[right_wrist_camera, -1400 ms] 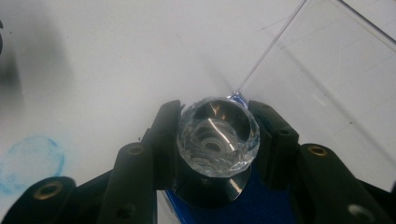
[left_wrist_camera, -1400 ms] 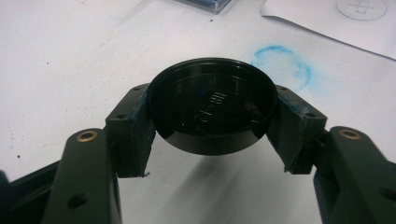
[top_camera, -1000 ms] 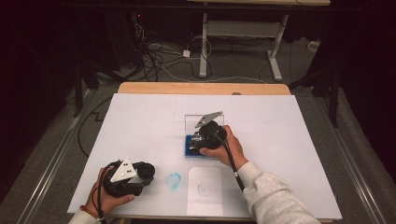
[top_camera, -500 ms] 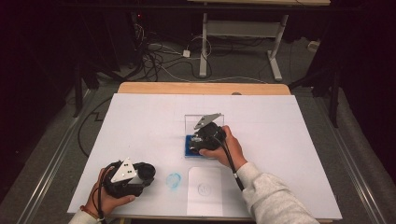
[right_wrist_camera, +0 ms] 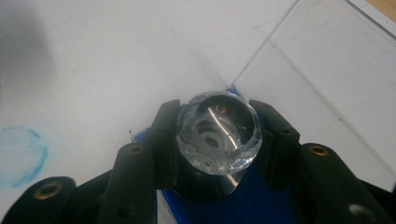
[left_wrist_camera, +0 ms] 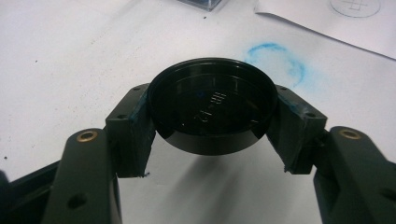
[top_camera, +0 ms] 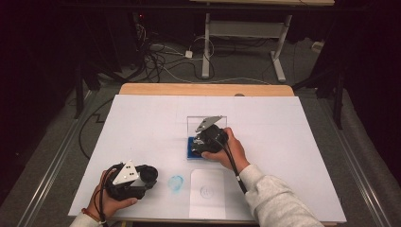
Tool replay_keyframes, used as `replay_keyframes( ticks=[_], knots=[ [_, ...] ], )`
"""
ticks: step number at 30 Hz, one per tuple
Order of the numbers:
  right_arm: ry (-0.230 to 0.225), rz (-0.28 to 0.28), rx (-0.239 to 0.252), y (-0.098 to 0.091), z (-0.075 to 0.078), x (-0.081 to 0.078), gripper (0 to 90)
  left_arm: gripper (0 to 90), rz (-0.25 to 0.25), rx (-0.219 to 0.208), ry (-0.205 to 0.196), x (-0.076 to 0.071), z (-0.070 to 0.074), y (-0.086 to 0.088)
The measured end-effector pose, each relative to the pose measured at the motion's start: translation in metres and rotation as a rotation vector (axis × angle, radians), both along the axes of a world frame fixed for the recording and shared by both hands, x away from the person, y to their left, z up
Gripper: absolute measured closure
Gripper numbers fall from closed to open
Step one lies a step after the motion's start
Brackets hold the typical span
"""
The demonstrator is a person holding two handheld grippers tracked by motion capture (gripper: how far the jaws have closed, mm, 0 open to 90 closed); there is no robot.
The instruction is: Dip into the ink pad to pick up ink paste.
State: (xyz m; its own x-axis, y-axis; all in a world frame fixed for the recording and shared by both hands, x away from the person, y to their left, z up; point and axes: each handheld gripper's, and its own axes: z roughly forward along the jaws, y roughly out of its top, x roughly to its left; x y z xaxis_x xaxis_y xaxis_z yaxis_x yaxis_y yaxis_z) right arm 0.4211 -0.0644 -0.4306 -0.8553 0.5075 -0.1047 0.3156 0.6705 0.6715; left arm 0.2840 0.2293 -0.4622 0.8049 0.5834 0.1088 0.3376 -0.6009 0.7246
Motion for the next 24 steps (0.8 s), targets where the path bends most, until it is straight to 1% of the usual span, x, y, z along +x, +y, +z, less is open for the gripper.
replay_keyframes(
  ticks=[3,6,10,13,16,19,21,23,24],
  knots=[
    [-0.011,0.002,-0.006,0.0007,-0.0001,-0.0009,57.2,36.7,0.002,0.000,0.000,0.0002,0.0000,0.0001],
    [-0.014,-0.002,-0.011,0.0011,0.0003,-0.0015,57.2,36.7,0.003,-0.005,-0.003,0.0001,0.0006,0.0005],
    [-0.011,-0.003,-0.003,0.0005,-0.0002,-0.0004,57.3,36.7,-0.001,0.001,-0.003,-0.0003,0.0008,0.0003],
    [-0.007,-0.005,0.003,0.0004,-0.0006,0.0004,57.2,36.7,0.006,-0.002,-0.004,-0.0004,0.0005,0.0011],
    [-0.021,-0.010,-0.009,0.0019,-0.0006,-0.0025,57.2,36.6,0.007,-0.002,-0.004,0.0002,0.0004,0.0011],
    [-0.016,-0.011,-0.005,0.0011,-0.0006,-0.0023,57.2,36.7,0.003,0.003,-0.004,0.0000,0.0005,0.0002],
    [-0.023,-0.011,-0.009,0.0020,-0.0007,-0.0030,57.2,36.7,0.004,0.002,-0.003,0.0001,0.0005,0.0000],
    [-0.021,-0.009,-0.007,0.0019,-0.0007,-0.0014,57.3,36.7,0.005,0.006,-0.002,0.0003,0.0004,0.0000],
    [-0.017,-0.010,-0.014,0.0018,0.0002,-0.0006,57.3,36.7,0.007,-0.001,0.000,0.0001,0.0002,-0.0004]
  ],
)
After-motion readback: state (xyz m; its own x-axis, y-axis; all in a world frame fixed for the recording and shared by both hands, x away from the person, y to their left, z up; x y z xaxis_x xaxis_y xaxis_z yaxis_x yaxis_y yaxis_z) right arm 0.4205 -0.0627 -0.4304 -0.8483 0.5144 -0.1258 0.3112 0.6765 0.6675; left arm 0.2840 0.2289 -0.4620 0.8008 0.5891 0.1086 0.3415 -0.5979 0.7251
